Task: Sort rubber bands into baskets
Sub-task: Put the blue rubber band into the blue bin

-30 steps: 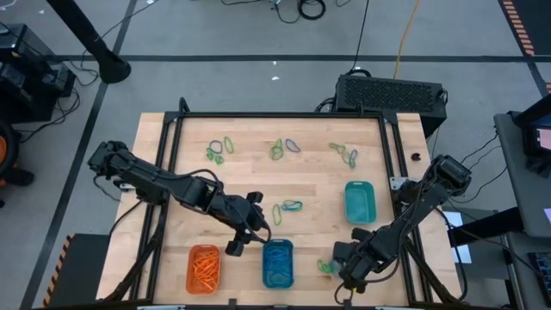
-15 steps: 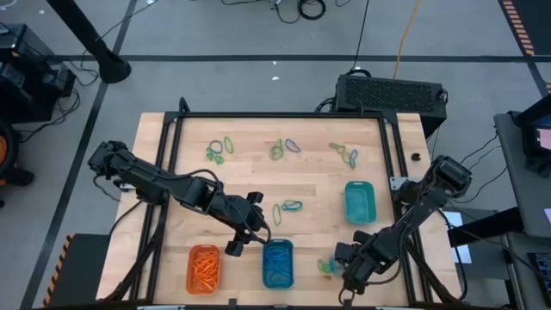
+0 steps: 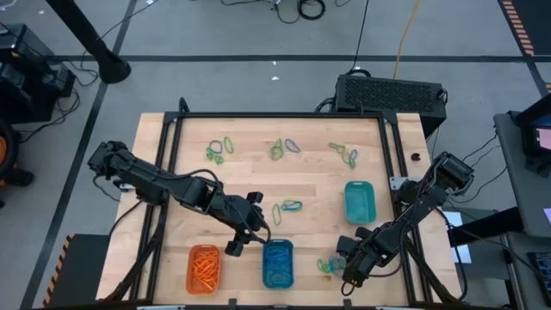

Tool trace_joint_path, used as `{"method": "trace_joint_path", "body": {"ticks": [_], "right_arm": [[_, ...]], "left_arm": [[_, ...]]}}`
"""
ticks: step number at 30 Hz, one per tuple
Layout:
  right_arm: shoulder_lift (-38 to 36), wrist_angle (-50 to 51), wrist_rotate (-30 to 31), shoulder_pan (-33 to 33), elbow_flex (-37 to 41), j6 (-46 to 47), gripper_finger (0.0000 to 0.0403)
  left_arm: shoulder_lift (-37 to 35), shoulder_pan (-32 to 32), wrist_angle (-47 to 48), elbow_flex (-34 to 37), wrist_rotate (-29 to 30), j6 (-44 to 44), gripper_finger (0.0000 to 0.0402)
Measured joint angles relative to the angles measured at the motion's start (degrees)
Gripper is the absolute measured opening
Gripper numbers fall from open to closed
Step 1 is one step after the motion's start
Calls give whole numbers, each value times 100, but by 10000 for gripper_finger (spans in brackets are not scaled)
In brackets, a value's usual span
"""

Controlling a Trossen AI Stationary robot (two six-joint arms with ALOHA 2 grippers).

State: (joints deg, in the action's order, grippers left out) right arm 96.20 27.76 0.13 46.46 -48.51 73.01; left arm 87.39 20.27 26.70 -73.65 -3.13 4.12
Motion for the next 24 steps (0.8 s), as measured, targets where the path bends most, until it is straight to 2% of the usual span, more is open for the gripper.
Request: {"method": "trace_joint_path", "body": {"ticks": [3,7,10,13,15,18,21,24], "right_arm": [[8,-40,-43,0,-1,15,19],[-162,416,-49,0,-139,152,6],[-444,1517,-54,2,-554,297,2],[-557,3115,-3,4,-1092,436,1],[-558,4053,205,4,-1475,433,1],[-579,4904,503,2,-1941,324,1],[-584,4912,1039,-2,-2320,102,0],[-594,4686,1612,-79,-2657,-128,0]], "left_arm": [[0,0,0,0,1,-2,178],[0,0,-7,0,-1,-7,178],[0,0,-14,0,-1,-7,178],[0,0,-76,0,-1,-26,178],[0,-2,-101,0,1,-52,178],[0,-40,-104,0,1,-48,178],[5,-48,-381,7,-25,-10,178],[55,-65,-1363,126,-216,265,178]]}}
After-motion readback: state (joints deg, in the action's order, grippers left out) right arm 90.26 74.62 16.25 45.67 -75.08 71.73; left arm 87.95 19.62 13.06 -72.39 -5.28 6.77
